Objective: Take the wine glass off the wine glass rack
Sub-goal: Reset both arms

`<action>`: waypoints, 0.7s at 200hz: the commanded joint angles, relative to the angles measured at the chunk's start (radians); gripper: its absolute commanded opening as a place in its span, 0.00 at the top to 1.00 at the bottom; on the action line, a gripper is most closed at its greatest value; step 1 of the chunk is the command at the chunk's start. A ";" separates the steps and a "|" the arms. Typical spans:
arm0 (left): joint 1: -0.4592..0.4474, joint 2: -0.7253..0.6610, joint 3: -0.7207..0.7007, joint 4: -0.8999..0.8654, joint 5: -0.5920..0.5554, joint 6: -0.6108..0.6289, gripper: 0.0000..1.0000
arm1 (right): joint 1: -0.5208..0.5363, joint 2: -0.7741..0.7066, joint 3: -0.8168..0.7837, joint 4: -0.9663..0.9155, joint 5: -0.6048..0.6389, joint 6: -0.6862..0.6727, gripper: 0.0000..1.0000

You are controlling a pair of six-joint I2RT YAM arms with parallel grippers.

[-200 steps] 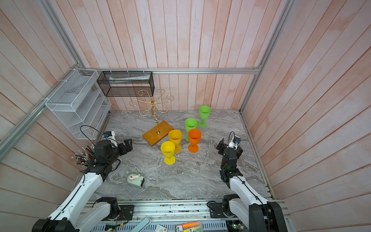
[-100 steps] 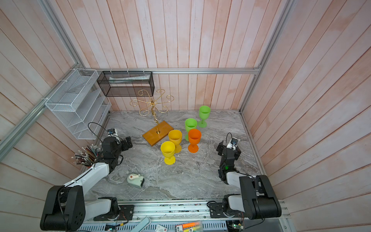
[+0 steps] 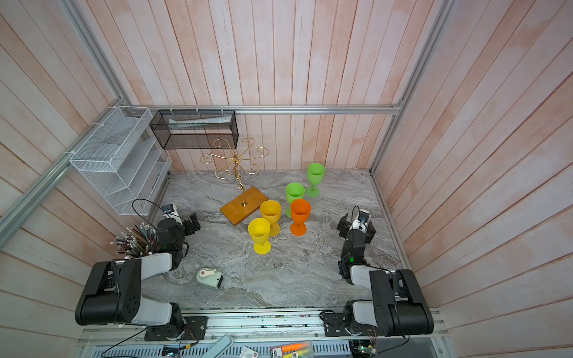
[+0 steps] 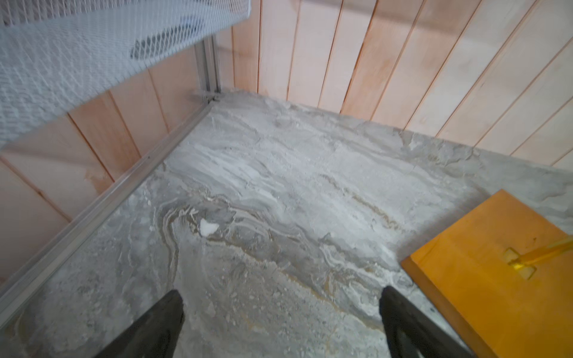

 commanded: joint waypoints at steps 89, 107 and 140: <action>-0.008 0.048 -0.076 0.261 0.164 0.099 0.00 | -0.103 0.093 -0.017 0.122 -0.210 0.009 0.07; -0.008 0.065 -0.117 0.351 0.158 0.093 0.00 | -0.102 0.101 -0.023 0.140 -0.221 0.003 0.08; -0.009 0.075 -0.131 0.383 0.153 0.093 0.00 | -0.091 0.194 -0.035 0.260 -0.240 -0.018 0.08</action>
